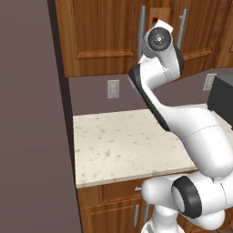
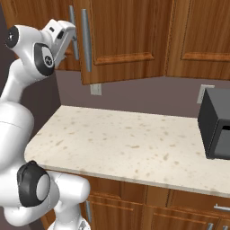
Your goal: Open the cabinet directly in front. Then move the liquor and the cup to the dining counter with the jar on it.
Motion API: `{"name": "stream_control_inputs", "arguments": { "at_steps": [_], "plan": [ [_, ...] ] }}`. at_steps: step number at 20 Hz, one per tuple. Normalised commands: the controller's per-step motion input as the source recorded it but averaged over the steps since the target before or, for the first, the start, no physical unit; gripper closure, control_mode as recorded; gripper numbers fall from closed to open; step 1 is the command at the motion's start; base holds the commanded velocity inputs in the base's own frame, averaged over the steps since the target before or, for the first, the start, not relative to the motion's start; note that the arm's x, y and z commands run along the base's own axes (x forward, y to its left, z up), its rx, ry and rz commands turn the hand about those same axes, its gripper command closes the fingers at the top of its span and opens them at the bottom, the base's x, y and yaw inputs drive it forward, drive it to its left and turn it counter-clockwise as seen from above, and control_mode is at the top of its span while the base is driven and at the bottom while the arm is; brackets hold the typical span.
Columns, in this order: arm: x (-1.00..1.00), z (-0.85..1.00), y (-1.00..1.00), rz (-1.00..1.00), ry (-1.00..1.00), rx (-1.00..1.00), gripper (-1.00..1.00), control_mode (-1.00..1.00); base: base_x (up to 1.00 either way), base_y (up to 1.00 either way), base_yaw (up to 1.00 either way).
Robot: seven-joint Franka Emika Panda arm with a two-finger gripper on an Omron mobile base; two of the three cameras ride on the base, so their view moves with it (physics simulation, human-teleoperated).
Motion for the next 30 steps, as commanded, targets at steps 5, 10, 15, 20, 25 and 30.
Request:
{"name": "stream_control_inputs", "arguments": {
  "at_steps": [5, 10, 15, 20, 25, 30],
  "plan": [
    [-0.06, -0.11, -0.94, -0.22, 0.01, -0.02, -1.00, -1.00, 0.00, 0.00, 0.00],
    [-0.41, -0.04, -1.00, -0.30, 0.00, 0.00, -1.00, -1.00, 0.00, 0.00, 0.00],
    [-0.60, -0.03, -1.00, -0.31, 0.00, 0.00, -1.00, -1.00, 0.00, 0.00, 0.00],
    [-0.66, -0.05, -1.00, -0.27, 0.00, 0.00, -1.00, -1.00, 0.00, 0.00, 0.00],
    [-0.66, -0.07, -1.00, -0.23, -0.03, 0.00, -1.00, -1.00, 0.00, 0.00, 0.00],
    [-0.53, -0.07, -1.00, -0.18, -0.05, 0.00, -1.00, -1.00, 0.00, 0.00, 0.00]
  ]
}}
